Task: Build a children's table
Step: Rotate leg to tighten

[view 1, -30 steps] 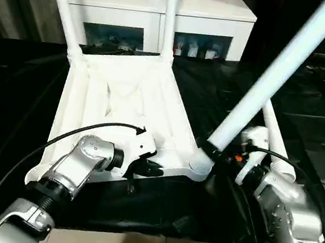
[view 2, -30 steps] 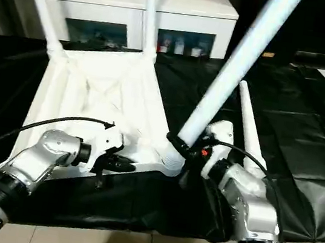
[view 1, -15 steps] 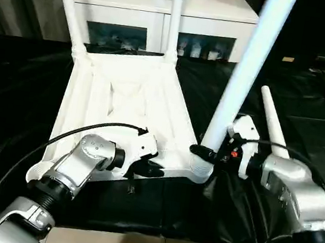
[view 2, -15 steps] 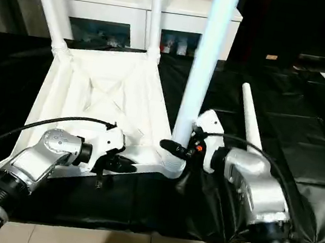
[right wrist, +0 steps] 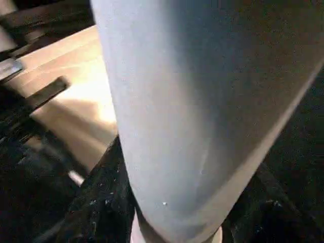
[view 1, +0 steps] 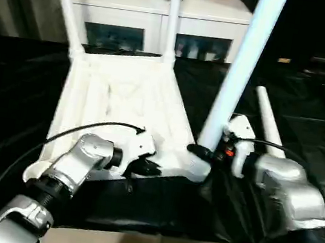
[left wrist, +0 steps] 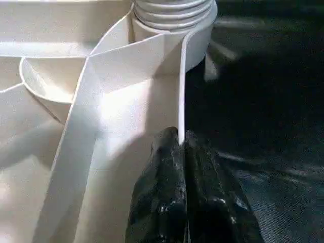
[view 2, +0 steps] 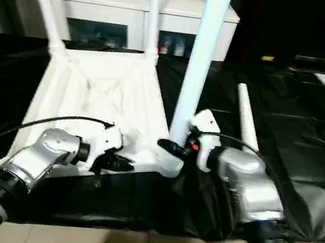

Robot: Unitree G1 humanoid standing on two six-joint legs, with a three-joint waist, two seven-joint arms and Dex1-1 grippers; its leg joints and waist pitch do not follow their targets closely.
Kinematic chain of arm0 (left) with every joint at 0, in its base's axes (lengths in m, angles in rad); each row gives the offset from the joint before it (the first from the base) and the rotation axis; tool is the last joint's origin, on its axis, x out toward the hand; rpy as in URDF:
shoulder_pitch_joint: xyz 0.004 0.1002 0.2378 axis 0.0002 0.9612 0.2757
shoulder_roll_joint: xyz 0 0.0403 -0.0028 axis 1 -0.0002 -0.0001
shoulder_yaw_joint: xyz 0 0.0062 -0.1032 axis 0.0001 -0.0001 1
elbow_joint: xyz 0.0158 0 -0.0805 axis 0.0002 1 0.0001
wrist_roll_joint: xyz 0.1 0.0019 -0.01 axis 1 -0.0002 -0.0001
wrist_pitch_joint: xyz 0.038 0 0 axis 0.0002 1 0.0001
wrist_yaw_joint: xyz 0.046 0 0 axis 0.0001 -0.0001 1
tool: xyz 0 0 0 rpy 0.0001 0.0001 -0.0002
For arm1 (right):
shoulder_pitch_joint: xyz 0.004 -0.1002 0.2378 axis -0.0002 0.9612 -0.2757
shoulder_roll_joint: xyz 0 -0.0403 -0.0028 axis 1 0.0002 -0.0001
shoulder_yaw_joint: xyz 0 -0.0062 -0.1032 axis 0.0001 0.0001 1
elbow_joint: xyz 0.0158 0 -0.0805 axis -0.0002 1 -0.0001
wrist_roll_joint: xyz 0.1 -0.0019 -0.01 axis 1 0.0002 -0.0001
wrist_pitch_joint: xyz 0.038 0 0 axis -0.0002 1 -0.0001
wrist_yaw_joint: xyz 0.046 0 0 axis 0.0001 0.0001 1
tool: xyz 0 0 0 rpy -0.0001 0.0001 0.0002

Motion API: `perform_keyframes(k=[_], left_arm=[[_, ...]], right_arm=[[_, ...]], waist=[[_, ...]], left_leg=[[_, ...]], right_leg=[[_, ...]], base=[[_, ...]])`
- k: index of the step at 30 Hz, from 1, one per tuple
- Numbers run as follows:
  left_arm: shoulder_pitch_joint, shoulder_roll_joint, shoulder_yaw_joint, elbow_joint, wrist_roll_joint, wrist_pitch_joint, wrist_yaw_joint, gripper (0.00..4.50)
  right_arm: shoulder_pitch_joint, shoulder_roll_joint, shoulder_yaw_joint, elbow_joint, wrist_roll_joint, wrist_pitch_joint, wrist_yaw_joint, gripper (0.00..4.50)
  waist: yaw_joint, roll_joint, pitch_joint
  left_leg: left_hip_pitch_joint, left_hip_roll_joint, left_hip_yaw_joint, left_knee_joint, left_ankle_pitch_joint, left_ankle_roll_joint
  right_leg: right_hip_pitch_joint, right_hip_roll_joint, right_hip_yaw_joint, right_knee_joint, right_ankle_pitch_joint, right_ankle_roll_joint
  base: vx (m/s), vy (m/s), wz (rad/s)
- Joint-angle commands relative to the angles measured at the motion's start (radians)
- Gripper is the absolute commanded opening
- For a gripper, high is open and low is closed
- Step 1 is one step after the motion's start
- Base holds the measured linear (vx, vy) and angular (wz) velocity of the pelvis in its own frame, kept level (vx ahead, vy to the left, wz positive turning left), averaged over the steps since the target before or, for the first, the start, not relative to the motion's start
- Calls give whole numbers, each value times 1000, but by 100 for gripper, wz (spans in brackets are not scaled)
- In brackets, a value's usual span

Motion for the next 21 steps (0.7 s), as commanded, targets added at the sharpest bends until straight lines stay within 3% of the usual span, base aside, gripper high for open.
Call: perform_keyframes(k=[1,2,3,4,5,6,7,8,9,10,11,12,13,14,15,16,17,18,21], left_arm=[[-44,9,76,31,36,34,152,0],[-53,-9,76,40,55,73,213,0],[-56,-36,80,31,57,116,250,0],[-58,-55,82,24,55,142,270,0],[-58,-55,82,24,55,142,270,0],[-70,-106,84,17,56,195,322,0],[-70,-106,84,17,56,195,322,0],[-94,-155,81,35,62,228,382,0],[-103,-173,80,43,62,237,404,0],[-103,-173,80,43,62,237,404,0],[-118,-200,82,54,59,249,428,0],[-137,-229,84,68,58,254,460,0],[-146,-244,86,75,57,256,476,0],[-169,-275,92,89,59,260,510,0],[-175,-284,94,92,60,260,519,0],[-185,-297,100,100,54,253,524,0],[-190,-309,106,103,50,249,528,0],[-191,-311,108,104,50,248,528,0],[-189,-300,109,107,52,248,530,0]], right_arm=[[43,21,11,156,-71,59,-111,184],[9,66,-11,218,-89,58,-219,184],[-20,98,-25,266,-95,58,-284,184],[-37,117,-33,294,-97,57,-321,184],[-37,117,-33,294,-97,57,-321,184],[-80,150,-36,360,-110,43,-388,184],[-80,150,-36,360,-110,43,-388,184],[-127,187,-52,435,-117,18,-460,184],[-144,201,-64,464,-113,10,-488,184],[-144,201,-64,464,-113,10,-488,184],[-167,217,-80,502,-105,2,-522,184],[-192,235,-101,545,-97,-11,-560,184],[-204,243,-111,566,-94,-18,-579,184],[-235,258,-130,621,-93,-36,-610,184],[-244,262,-135,636,-93,-41,-618,184],[-258,269,-145,659,-89,-47,-629,184],[-276,276,-155,690,-85,-58,-642,184],[-294,282,-162,717,-86,-70,-650,184],[-318,292,-181,753,-83,-81,-658,184]], waist=[[-29,21,-24],[-34,27,-16],[-34,27,-16],[5,46,-21],[34,8,-29],[6,-46,-25],[3,-51,-15],[14,-34,-26],[14,-34,-26],[-2,-22,-43],[4,-13,-49],[-7,-13,-40],[-8,-10,-39],[-12,-21,-34],[-15,-20,-35],[-16,-20,-35],[-16,-18,-36],[-18,-24,-40],[-15,-23,-44]], left_leg=[[30,61,-64,-122,-809,-92],[14,75,-58,-164,-904,-103],[14,75,-58,-164,-904,-103],[-54,97,-34,-241,-964,-120],[-25,80,12,-236,-832,-99],[108,21,-12,-2,-577,-103],[35,-5,-66,99,-167,-14],[-53,28,-81,-7,-114,-53],[-53,28,-81,-7,-114,-53],[6,43,-64,-60,-330,-91],[18,45,-61,-62,-366,-94],[24,44,-49,-70,-426,-90],[24,41,-48,-74,-457,-89],[28,42,-46,-78,-525,-82],[26,41,-49,-77,-539,-82],[21,41,-51,-81,-548,-75],[19,42,-52,-83,-541,-74],[13,43,-53,-85,-516,-69],[5,46,-47,-90,-434,-60]], right_leg=[[12,-34,-16,-93,-589,-54],[40,-17,-34,-50,-485,-78],[40,-17,-34,-50,-485,-78],[104,-9,-21,114,-263,-114],[77,-7,30,123,-314,-84],[-91,-119,62,-100,-831,-102],[-25,-189,91,-141,-1034,-94],[70,-148,46,-73,-833,-88],[70,-148,46,-73,-833,-88],[17,-47,16,-33,-450,-125],[17,-51,24,-27,-372,-159],[8,-44,31,-31,-308,-204],[13,-44,29,-35,-332,-207],[9,-49,24,-52,-422,-184],[12,-53,21,-53,-456,-170],[14,-58,19,-63,-500,-134],[16,-60,19,-64,-494,-129],[22,-62,18,-62,-463,-131],[28,-61,22,-54,-330,-160]], base=[[0,0,0],[-51,40,-10],[-115,13,-2],[-115,13,-2],[-76,-51,15],[22,-115,2],[22,-115,2],[65,-19,-53],[29,72,-33],[29,72,-33],[-42,15,21],[-35,-14,20],[-35,-14,20],[0,0,0],[0,0,0],[0,0,0],[0,0,0],[0,0,0],[0,0,0]])
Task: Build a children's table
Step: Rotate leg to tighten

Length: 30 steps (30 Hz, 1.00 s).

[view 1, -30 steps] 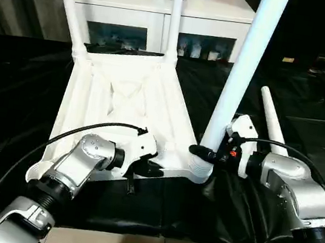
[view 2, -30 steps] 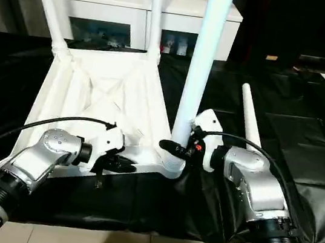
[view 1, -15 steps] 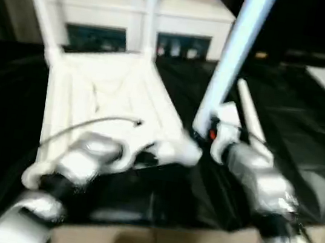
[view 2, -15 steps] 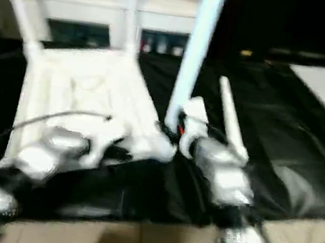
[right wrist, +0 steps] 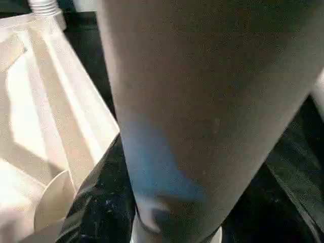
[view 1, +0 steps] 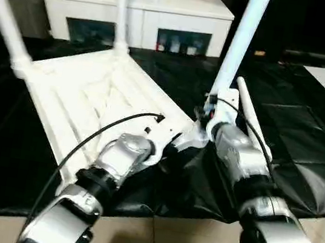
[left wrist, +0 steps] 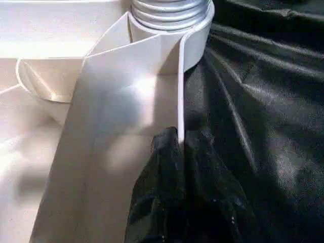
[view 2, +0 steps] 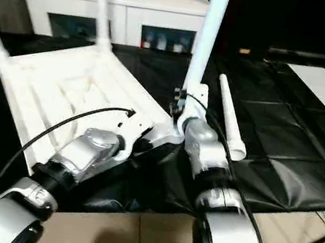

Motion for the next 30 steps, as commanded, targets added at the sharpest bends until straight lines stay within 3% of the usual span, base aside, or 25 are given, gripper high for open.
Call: perform_keyframes(k=[1,5,9,10,12,13,14,15,16,17,19,20,21,24,25,26,27,28,30], left_arm=[[-39,9,31,-17,-1,-27,44,0],[-33,27,33,-17,-3,-34,35,0],[-27,43,37,-15,-1,-41,20,0],[-26,48,37,-17,-2,-39,13,0],[-22,61,35,-21,-3,-48,-6,0],[-22,70,31,-21,-5,-55,-21,0],[-21,73,29,-21,-5,-57,-25,0],[-21,82,22,-21,-4,-73,-42,0],[-21,86,21,-23,-5,-76,-49,0],[-21,89,19,-24,-6,-82,-56,0],[-22,94,19,-25,-8,-88,-65,0],[-26,102,16,-24,-10,-99,-77,0],[-29,105,15,-22,-10,-105,-83,0],[-38,116,12,-14,-11,-110,-96,0],[-41,118,13,-10,-11,-113,-98,0],[-42,121,14,-6,-11,-118,-102,0],[-43,128,12,-2,-12,-127,-118,0],[-43,133,10,1,-11,-135,-129,0],[-41,151,-7,2,-9,-177,-181,0]], right_arm=[[63,30,-5,141,10,68,-6,184],[40,31,-11,181,1,46,-8,184],[18,39,-34,201,21,-17,54,184],[11,42,-38,198,29,-38,87,240],[-3,40,-52,192,41,-61,114,254],[-15,35,-57,188,46,-69,129,254],[-18,34,-59,188,48,-72,134,254],[-28,26,-57,181,47,-75,150,273],[-31,21,-54,173,47,-78,167,296],[-33,17,-50,165,45,-78,176,296],[-38,10,-48,155,44,-77,196,306],[-45,0,-49,147,40,-78,231,306],[-46,-6,-48,140,39,-77,246,332],[-37,-34,-32,96,35,-64,302,343],[-32,-43,-28,84,33,-60,312,348],[-24,-52,-23,69,32,-56,331,358],[-3,-69,-15,29,35,-46,364,371],[12,-81,-9,2,38,-39,389,380],[51,-110,8,-73,48,-25,475,389]], waist=[[-2,-2,-41],[-1,-5,-39],[4,-5,-42],[5,-6,-42],[5,-5,-44],[4,1,-44],[2,-2,-46],[6,0,-54],[3,-3,-55],[6,3,-51],[6,6,-54],[8,14,-57],[7,8,-60],[10,11,-72],[11,13,-76],[12,12,-77],[17,11,-78],[17,11,-78],[24,10,-77]], left_leg=[[-1,46,-15,-104,-381,-9],[5,43,-7,-102,-390,0],[6,44,-1,-102,-359,9],[4,44,0,-101,-348,13],[-3,46,0,-103,-304,24],[-1,46,1,-102,-321,27],[-3,47,0,-101,-317,26],[-10,48,-1,-99,-255,27],[-11,48,1,-98,-238,34],[-1,47,10,-94,-260,40],[-6,47,11,-91,-235,40],[-8,47,12,-89,-199,44],[-9,47,16,-84,-165,59],[-16,45,20,-71,-64,93],[-14,42,23,-60,11,138],[-16,40,24,-57,28,152],[-17,40,25,-51,55,191],[-17,40,25,-51,55,191],[-19,43,25,-45,60,224]], right_leg=[[21,-47,39,-72,-268,-140],[16,-52,43,-80,-336,-140],[14,-54,44,-83,-339,-139],[15,-54,45,-84,-332,-140],[21,-51,44,-76,-288,-155],[19,-51,43,-78,-306,-160],[20,-52,44,-78,-303,-164],[29,-53,43,-68,-234,-174],[26,-47,42,-65,-209,-182],[14,-48,43,-71,-218,-204],[21,-48,43,-65,-180,-217],[24,-48,41,-58,-129,-228],[26,-45,39,-53,-73,-242],[35,-44,37,-32,58,-271],[27,-37,35,-21,187,-302],[28,-37,35,-19,214,-309],[27,-39,34,-14,252,-320],[27,-39,34,-14,252,-320],[24,-39,33,-13,240,-322]], base=[[0,0,0],[0,0,0],[0,0,0],[0,0,0],[0,0,0],[0,0,0],[0,0,0],[0,0,0],[0,0,0],[0,0,0],[0,0,0],[0,0,0],[0,0,0],[0,0,0],[0,0,0],[0,0,0],[0,0,0],[0,0,0],[0,0,0]])
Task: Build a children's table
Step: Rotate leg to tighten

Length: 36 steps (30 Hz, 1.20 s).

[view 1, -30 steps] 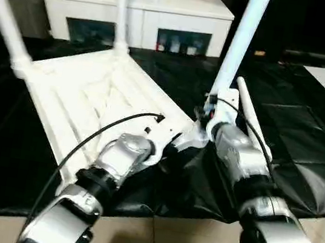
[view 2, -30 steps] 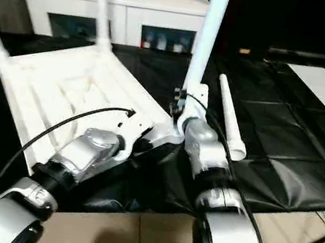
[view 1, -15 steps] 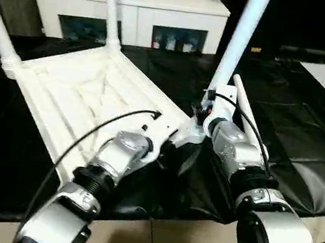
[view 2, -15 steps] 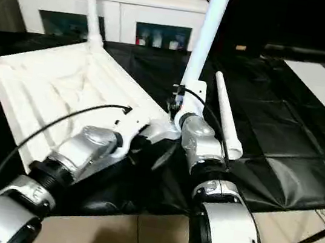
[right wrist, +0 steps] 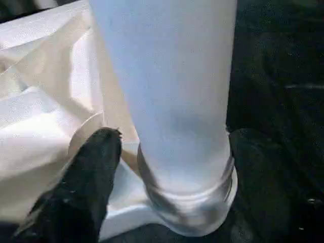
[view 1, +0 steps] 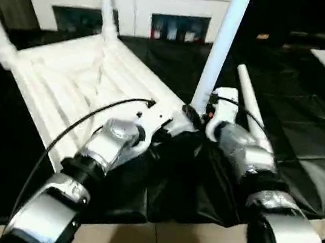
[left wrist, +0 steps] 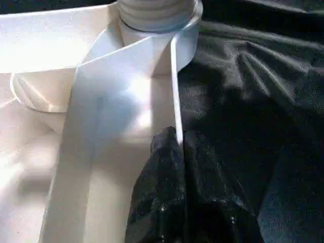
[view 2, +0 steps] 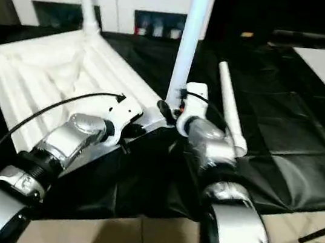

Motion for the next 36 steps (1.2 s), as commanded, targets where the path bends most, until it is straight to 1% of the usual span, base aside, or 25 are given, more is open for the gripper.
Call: perform_keyframes(k=[1,2,3,4,5,6,9,10,11,12,13,14,15,16,17,18,19,20,22,23,25,26,29,32,36], left_arm=[[0,27,-12,3,5,-64,-49,0],[2,34,-19,1,7,-68,-65,0],[18,67,-45,-20,9,-94,-140,0],[18,67,-45,-20,9,-94,-140,0],[24,79,-54,-28,7,-105,-171,0],[34,93,-57,-48,-4,-112,-209,0],[65,135,-69,-100,-23,-189,-304,0],[71,141,-67,-111,-28,-189,-315,0],[76,148,-64,-122,-34,-187,-327,0],[83,157,-62,-133,-40,-194,-342,0],[83,157,-62,-133,-40,-194,-342,0],[100,171,-63,-163,-55,-186,-372,0],[132,196,-65,-223,-85,-171,-427,0],[134,197,-65,-227,-87,-170,-430,0],[145,204,-66,-247,-93,-164,-444,0],[158,213,-67,-270,-99,-159,-461,0],[165,217,-68,-281,-101,-158,-469,0],[186,225,-69,-314,-114,-146,-492,0],[196,228,-69,-330,-119,-141,-502,0],[199,228,-68,-335,-117,-140,-501,0],[203,230,-69,-345,-115,-134,-499,0],[206,231,-69,-352,-116,-130,-498,0],[209,234,-70,-361,-118,-122,-499,0],[211,237,-66,-371,-110,-112,-499,0],[209,237,-65,-369,-105,-111,-496,0]], right_arm=[[32,-25,18,-80,16,14,87,398],[47,-35,21,-108,20,11,116,398],[107,-79,37,-212,58,32,234,420],[107,-79,37,-212,58,32,234,426],[130,-98,44,-251,72,43,281,429],[155,-126,63,-279,69,34,328,435],[218,-209,112,-339,49,-4,448,444],[229,-225,121,-350,43,-12,471,444],[237,-238,130,-358,37,-21,491,444],[247,-251,137,-370,33,-24,514,444],[247,-251,137,-370,33,-24,514,444],[258,-270,150,-384,28,-26,547,444],[277,-294,168,-416,27,-17,594,444],[279,-295,168,-418,27,-17,596,444],[284,-300,172,-426,25,-16,603,444],[287,-300,174,-432,26,-18,604,444],[289,-301,177,-436,28,-21,606,444],[288,-297,195,-429,19,-38,614,444],[287,-294,205,-420,7,-52,621,444],[283,-292,210,-411,-2,-61,620,444],[279,-291,218,-403,-10,-71,621,444],[276,-291,225,-397,-15,-79,624,444],[272,-290,231,-392,-21,-86,630,444],[266,-285,244,-381,-24,-94,646,427],[262,-284,248,-372,-29,-106,649,398]], waist=[[11,-5,-77],[11,-5,-76],[17,-3,-72],[17,-3,-72],[18,-2,-69],[19,2,-71],[29,1,-69],[30,0,-68],[34,3,-70],[33,2,-70],[35,2,-70],[37,5,-71],[38,1,-72],[40,2,-73],[39,2,-73],[40,0,-73],[39,1,-72],[39,-3,-71],[38,0,-70],[38,-3,-70],[39,-1,-68],[39,-3,-68],[38,-3,-66],[36,-2,-68],[36,-1,-72]], left_leg=[[14,26,2,-39,4,198],[14,29,2,-41,-8,189],[18,32,2,-45,-59,167],[18,32,2,-45,-59,167],[18,36,2,-48,-81,152],[19,37,1,-49,-99,132],[22,40,2,-53,-149,99],[23,39,4,-53,-149,93],[24,36,5,-51,-150,79],[20,35,5,-51,-145,79],[20,34,4,-50,-143,79],[20,36,3,-49,-142,80],[18,37,3,-48,-125,88],[16,38,2,-47,-109,93],[16,36,4,-45,-92,103],[17,36,5,-43,-86,110],[15,35,5,-44,-89,112],[16,36,5,-44,-98,110],[15,37,4,-46,-103,106],[17,36,5,-45,-107,104],[17,36,5,-45,-117,97],[16,36,4,-46,-125,90],[16,35,3,-47,-152,77],[15,33,3,-45,-144,76],[15,32,3,-41,-111,92]], right_leg=[[75,-41,39,-35,142,-322],[75,-42,40,-35,121,-320],[74,-39,39,-42,56,-309],[74,-39,39,-42,56,-309],[73,-39,41,-42,35,-301],[73,-40,41,-42,20,-299],[70,-40,42,-46,-15,-289],[69,-39,44,-46,-14,-288],[68,-37,44,-43,8,-293],[70,-38,45,-41,11,-293],[70,-39,44,-41,7,-291],[71,-41,43,-39,5,-291],[74,-42,44,-38,17,-292],[75,-43,44,-34,33,-294],[70,-39,44,-34,45,-298],[69,-39,44,-33,43,-300],[69,-40,44,-34,25,-298],[69,-41,44,-35,2,-294],[68,-41,44,-37,-17,-291],[67,-39,45,-38,-26,-288],[65,-40,45,-39,-43,-285],[67,-40,45,-38,-55,-281],[66,-40,47,-41,-90,-269],[67,-39,46,-39,-83,-265],[67,-37,45,-34,-32,-281]], base=[[0,0,0],[0,0,0],[0,0,0],[0,0,0],[0,0,0],[0,0,0],[0,0,0],[0,0,0],[0,0,0],[0,0,0],[0,0,0],[0,0,0],[0,0,0],[0,0,0],[0,0,0],[0,0,0],[0,0,0],[0,0,0],[0,0,0],[0,0,0],[0,0,0],[0,0,0],[0,0,0],[0,0,0],[0,0,0]])
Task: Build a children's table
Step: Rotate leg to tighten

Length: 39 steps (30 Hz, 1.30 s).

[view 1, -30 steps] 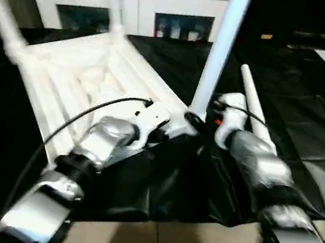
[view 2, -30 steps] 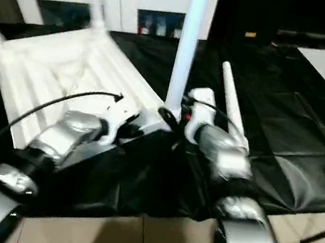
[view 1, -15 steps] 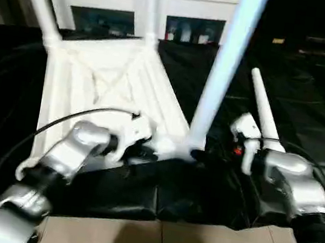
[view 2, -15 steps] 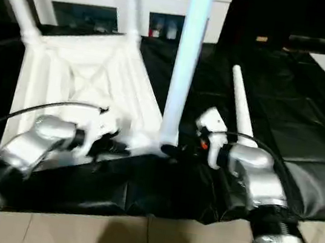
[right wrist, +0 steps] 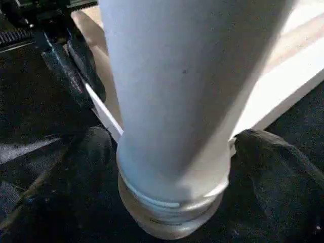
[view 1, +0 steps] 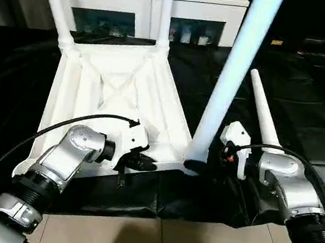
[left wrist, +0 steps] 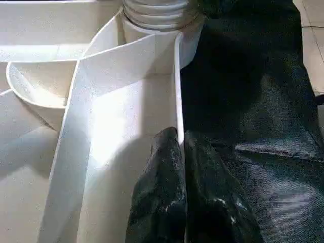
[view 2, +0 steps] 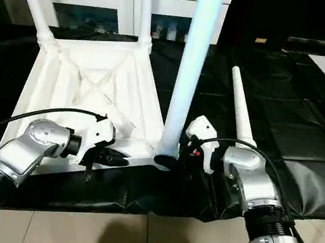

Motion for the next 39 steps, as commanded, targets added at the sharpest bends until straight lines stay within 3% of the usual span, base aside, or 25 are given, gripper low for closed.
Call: perform_keyframes(k=[1,12,22,26,29,30,32,37,39], left_arm=[[-15,-7,4,-57,-28,-11,-20,0],[-4,-7,0,-64,-27,-4,-18,0],[9,-9,3,-70,-29,9,-9,0],[-19,-91,44,11,-6,37,156,0],[-46,-146,66,66,10,66,265,0],[-69,-193,86,107,21,87,364,0],[-72,-197,89,110,21,90,372,0],[-139,-314,136,224,62,131,637,0],[-150,-321,134,239,74,127,658,0]], right_arm=[[-16,2,7,4,-14,-16,9,390],[-19,17,6,40,-18,-37,4,296],[4,71,-33,58,8,-20,-54,274],[-7,173,-109,106,22,39,-288,273],[-7,233,-131,116,16,84,-417,273],[-16,284,-148,139,-8,110,-554,272],[-17,288,-149,142,-9,112,-564,272],[-77,418,-199,260,-44,107,-863,272],[-86,438,-200,272,-46,97,-885,272]], waist=[[-4,-12,-77],[-3,-12,-80],[-6,-12,-78],[-20,-12,-72],[-29,-14,-71],[-33,-14,-72],[-34,-12,-72],[-36,-12,-70],[-38,-12,-69]], left_leg=[[15,30,1,-62,-109,95],[15,30,0,-57,-89,110],[15,30,1,-58,-106,105],[15,28,-1,-64,-150,64],[15,25,-2,-68,-160,38],[16,25,-3,-68,-167,31],[17,23,-3,-69,-175,28],[21,20,-3,-72,-205,17],[23,18,-4,-75,-223,12]], right_leg=[[64,-33,42,-49,-29,-281],[64,-32,41,-44,-20,-288],[63,-33,42,-46,-47,-284],[63,-32,43,-55,-115,-265],[64,-32,44,-59,-150,-246],[65,-33,45,-61,-165,-236],[63,-34,44,-65,-181,-232],[62,-34,45,-73,-214,-215],[63,-33,44,-78,-244,-201]], base=[[0,0,0],[0,0,0],[0,0,0],[0,0,0],[0,0,0],[0,0,0],[0,0,0],[0,0,0],[0,0,0]])
